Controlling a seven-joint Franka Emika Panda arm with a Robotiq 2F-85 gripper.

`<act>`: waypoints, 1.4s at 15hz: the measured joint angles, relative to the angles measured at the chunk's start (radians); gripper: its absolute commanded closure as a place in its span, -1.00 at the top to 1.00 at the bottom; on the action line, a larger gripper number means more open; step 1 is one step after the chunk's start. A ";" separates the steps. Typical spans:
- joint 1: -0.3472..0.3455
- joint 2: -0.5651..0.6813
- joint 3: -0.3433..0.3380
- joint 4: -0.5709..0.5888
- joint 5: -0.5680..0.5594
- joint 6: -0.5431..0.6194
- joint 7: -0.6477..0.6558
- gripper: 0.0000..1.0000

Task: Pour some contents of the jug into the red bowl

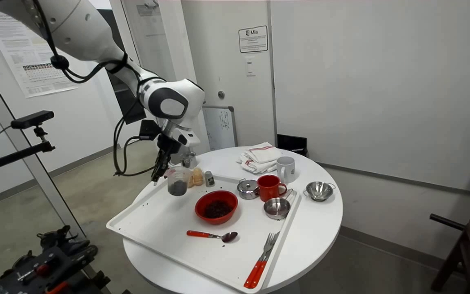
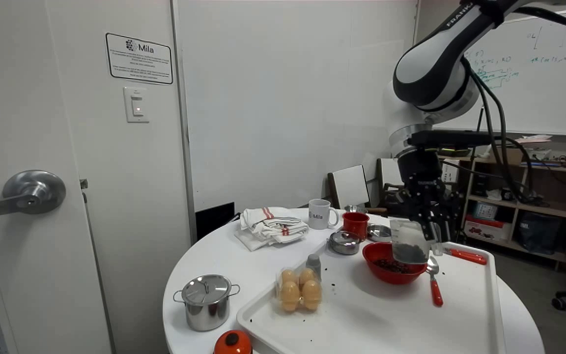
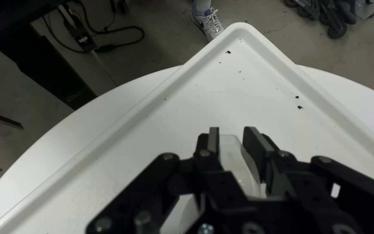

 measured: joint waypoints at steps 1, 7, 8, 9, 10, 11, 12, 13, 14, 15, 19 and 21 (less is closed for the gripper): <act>0.001 0.012 0.000 0.011 0.007 0.000 0.016 -0.80; -0.007 0.123 0.000 0.130 0.163 -0.011 0.117 -0.81; -0.014 0.134 0.000 0.143 0.204 -0.017 0.116 -0.81; -0.024 0.136 0.000 0.150 0.244 -0.018 0.112 -0.82; -0.035 0.134 0.000 0.151 0.284 -0.018 0.105 -0.82; -0.047 0.129 0.000 0.150 0.320 -0.019 0.093 -0.81; -0.059 0.122 -0.001 0.147 0.353 -0.021 0.074 -0.82; -0.072 0.114 -0.003 0.145 0.380 -0.030 0.053 -0.82; -0.085 0.104 -0.007 0.141 0.402 -0.047 0.031 -0.82; -0.096 0.094 -0.012 0.136 0.418 -0.068 0.010 -0.82; -0.140 0.066 -0.039 0.118 0.454 -0.196 -0.087 -0.83; -0.158 0.061 -0.053 0.114 0.463 -0.268 -0.135 -0.83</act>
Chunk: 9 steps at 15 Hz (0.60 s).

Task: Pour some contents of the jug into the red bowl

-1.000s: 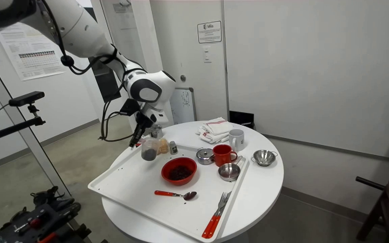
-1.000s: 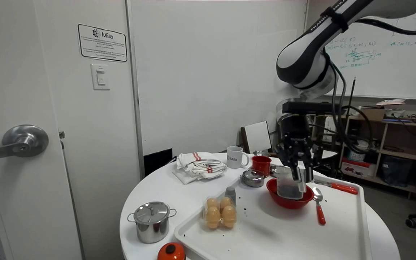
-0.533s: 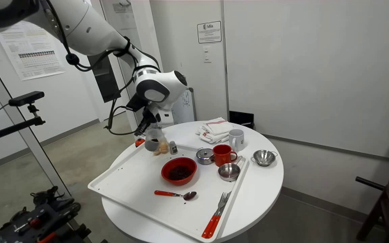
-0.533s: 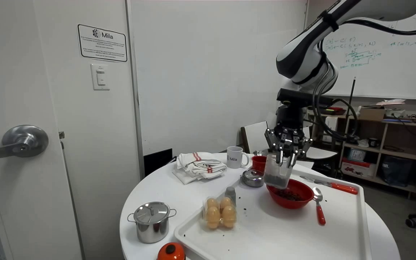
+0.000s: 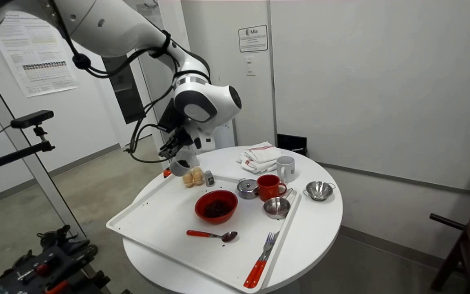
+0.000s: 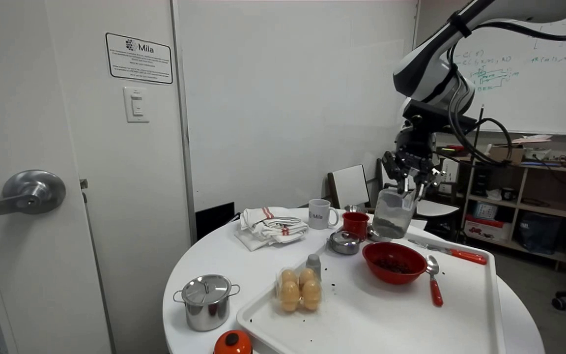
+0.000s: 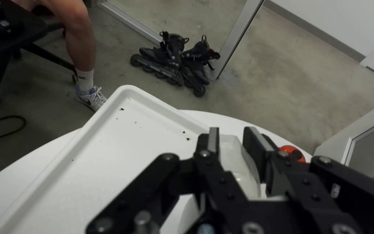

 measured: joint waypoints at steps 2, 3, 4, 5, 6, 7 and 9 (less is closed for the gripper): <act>-0.013 0.000 -0.013 -0.001 0.005 -0.064 -0.038 -0.83; -0.018 0.000 -0.019 -0.001 0.006 -0.094 -0.055 -0.83; -0.023 0.000 -0.025 -0.001 0.006 -0.124 -0.072 -0.84; -0.027 0.000 -0.031 -0.001 0.006 -0.155 -0.088 -0.84; -0.031 0.000 -0.036 -0.001 0.006 -0.185 -0.106 -0.84; -0.034 0.000 -0.040 -0.001 0.006 -0.215 -0.125 -0.85; -0.037 0.000 -0.043 -0.002 0.007 -0.258 -0.161 -0.51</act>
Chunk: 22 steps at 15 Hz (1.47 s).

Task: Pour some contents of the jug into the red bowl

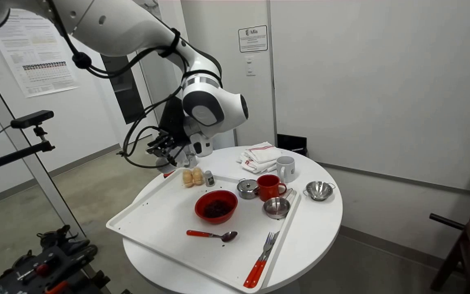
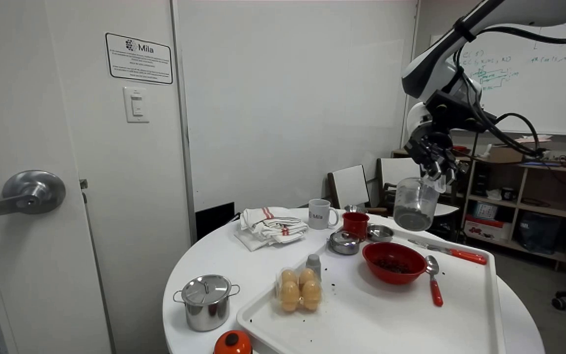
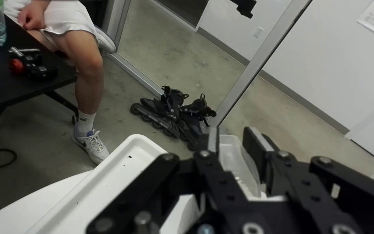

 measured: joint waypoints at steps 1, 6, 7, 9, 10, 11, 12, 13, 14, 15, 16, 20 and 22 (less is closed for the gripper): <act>0.001 0.000 0.000 -0.001 0.001 -0.004 -0.012 -0.51; 0.002 0.004 0.000 0.001 0.002 -0.019 -0.012 -0.82; 0.001 0.014 -0.002 0.011 0.004 -0.054 0.001 -0.82; -0.005 0.047 -0.007 0.044 0.026 -0.135 0.031 -0.82; -0.010 0.064 -0.011 0.063 0.043 -0.172 0.045 -0.82; -0.016 0.081 -0.017 0.079 0.063 -0.204 0.057 -0.82; -0.023 0.097 -0.025 0.096 0.085 -0.234 0.070 -0.82; -0.030 0.111 -0.033 0.111 0.109 -0.258 0.080 -0.82; -0.039 0.123 -0.040 0.124 0.133 -0.279 0.091 -0.82; -0.048 0.135 -0.048 0.135 0.157 -0.298 0.103 -0.82; -0.057 0.146 -0.055 0.146 0.183 -0.314 0.114 -0.82; -0.087 0.185 -0.074 0.182 0.273 -0.363 0.159 -0.82; -0.094 0.205 -0.076 0.200 0.306 -0.388 0.182 -0.82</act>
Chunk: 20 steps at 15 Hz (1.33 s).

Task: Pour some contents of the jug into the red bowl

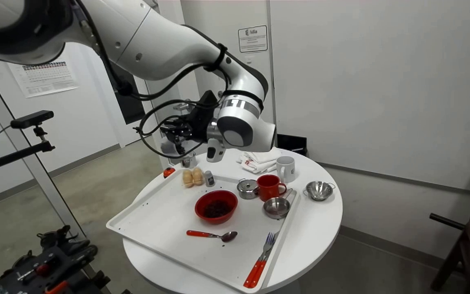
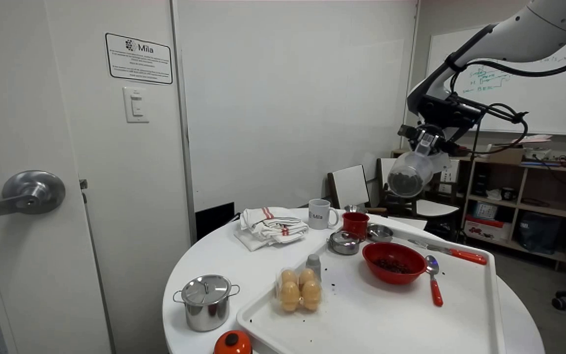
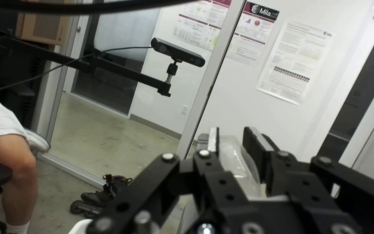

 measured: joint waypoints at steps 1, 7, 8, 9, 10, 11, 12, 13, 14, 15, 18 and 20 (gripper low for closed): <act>-0.002 0.011 0.000 0.009 0.016 -0.012 0.010 -0.82; -0.007 0.078 0.000 0.057 0.103 -0.099 0.065 -0.82; -0.009 0.088 0.000 0.063 0.116 -0.114 0.072 -0.82; -0.011 0.097 0.000 0.069 0.130 -0.131 0.078 -0.82; -0.014 0.105 0.000 0.073 0.143 -0.147 0.081 -0.82; -0.017 0.112 0.000 0.076 0.154 -0.162 0.082 -0.82; -0.020 0.119 0.000 0.080 0.166 -0.176 0.085 -0.82; -0.023 0.125 0.000 0.083 0.177 -0.188 0.088 -0.82; -0.025 0.129 0.000 0.085 0.187 -0.197 0.092 -0.82; -0.026 0.133 0.000 0.087 0.196 -0.206 0.095 -0.82; -0.027 0.140 0.000 0.089 0.218 -0.218 0.102 -0.82; -0.027 0.144 0.000 0.090 0.226 -0.223 0.105 -0.82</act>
